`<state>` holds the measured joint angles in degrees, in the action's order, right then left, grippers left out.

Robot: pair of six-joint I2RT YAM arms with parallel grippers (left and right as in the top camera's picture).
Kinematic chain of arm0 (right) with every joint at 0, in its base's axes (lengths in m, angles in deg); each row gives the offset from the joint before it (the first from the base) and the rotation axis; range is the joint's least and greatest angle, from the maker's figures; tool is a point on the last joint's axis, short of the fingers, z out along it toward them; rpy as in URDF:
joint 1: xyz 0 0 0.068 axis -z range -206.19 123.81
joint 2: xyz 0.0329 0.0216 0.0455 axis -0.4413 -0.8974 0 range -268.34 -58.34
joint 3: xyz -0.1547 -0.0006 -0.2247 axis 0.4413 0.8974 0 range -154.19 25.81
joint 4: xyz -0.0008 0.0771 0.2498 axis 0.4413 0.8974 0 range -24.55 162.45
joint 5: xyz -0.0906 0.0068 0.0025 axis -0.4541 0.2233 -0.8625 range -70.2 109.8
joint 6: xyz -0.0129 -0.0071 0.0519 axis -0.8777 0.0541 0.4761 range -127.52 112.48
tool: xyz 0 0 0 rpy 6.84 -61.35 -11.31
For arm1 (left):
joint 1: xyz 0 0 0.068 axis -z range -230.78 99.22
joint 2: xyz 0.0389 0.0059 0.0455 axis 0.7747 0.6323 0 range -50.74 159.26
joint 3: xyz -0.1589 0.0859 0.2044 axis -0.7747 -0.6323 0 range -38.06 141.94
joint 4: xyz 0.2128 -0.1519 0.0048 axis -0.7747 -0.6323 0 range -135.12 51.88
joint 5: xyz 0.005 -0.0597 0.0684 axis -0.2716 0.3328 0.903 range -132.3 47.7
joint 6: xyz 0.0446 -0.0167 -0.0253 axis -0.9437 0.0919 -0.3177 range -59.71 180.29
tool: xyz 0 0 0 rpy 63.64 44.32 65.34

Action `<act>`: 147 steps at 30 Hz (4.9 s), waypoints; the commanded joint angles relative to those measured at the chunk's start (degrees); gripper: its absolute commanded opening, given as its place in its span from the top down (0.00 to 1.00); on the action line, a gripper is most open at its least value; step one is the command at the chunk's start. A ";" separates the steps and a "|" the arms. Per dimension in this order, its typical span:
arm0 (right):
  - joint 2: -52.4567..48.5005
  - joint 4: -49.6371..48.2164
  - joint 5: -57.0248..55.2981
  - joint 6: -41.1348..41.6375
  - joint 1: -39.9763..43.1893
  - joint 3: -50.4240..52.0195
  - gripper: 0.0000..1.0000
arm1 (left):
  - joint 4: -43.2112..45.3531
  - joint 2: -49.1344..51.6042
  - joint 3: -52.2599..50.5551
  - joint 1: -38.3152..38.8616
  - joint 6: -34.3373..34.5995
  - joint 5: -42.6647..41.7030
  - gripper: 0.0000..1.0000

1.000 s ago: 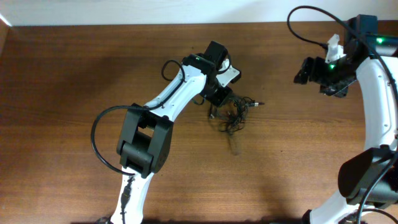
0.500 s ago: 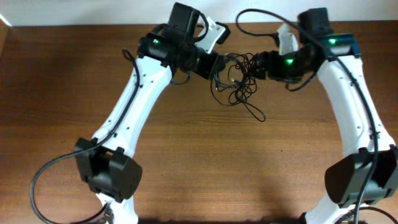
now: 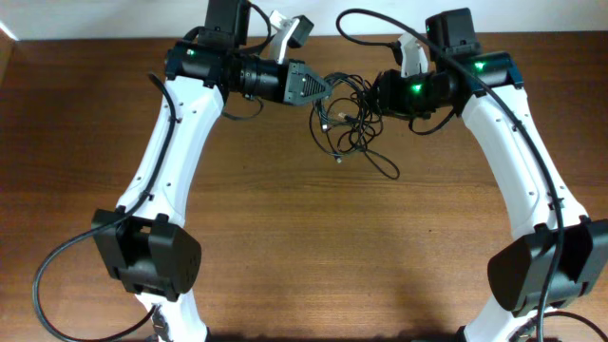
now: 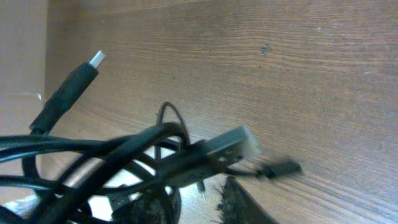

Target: Untangle cables

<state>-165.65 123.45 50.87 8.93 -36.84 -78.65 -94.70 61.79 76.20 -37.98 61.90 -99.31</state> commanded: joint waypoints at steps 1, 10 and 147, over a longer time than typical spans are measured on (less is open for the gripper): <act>-0.83 2.14 -6.97 0.37 2.56 -0.55 0.92 | 0.26 -0.37 0.55 -4.94 0.57 1.84 1.00; -0.85 11.93 -28.89 2.56 11.98 -0.55 0.96 | -1.57 -0.37 0.55 -15.80 0.55 20.37 1.00; -14.95 0.57 -12.48 -6.82 -13.22 -13.07 0.55 | -7.08 0.28 0.17 -12.72 5.25 -20.83 0.98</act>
<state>-179.81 125.72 39.53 -0.93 -49.98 -92.07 -101.80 62.36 75.82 -50.50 67.01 -113.81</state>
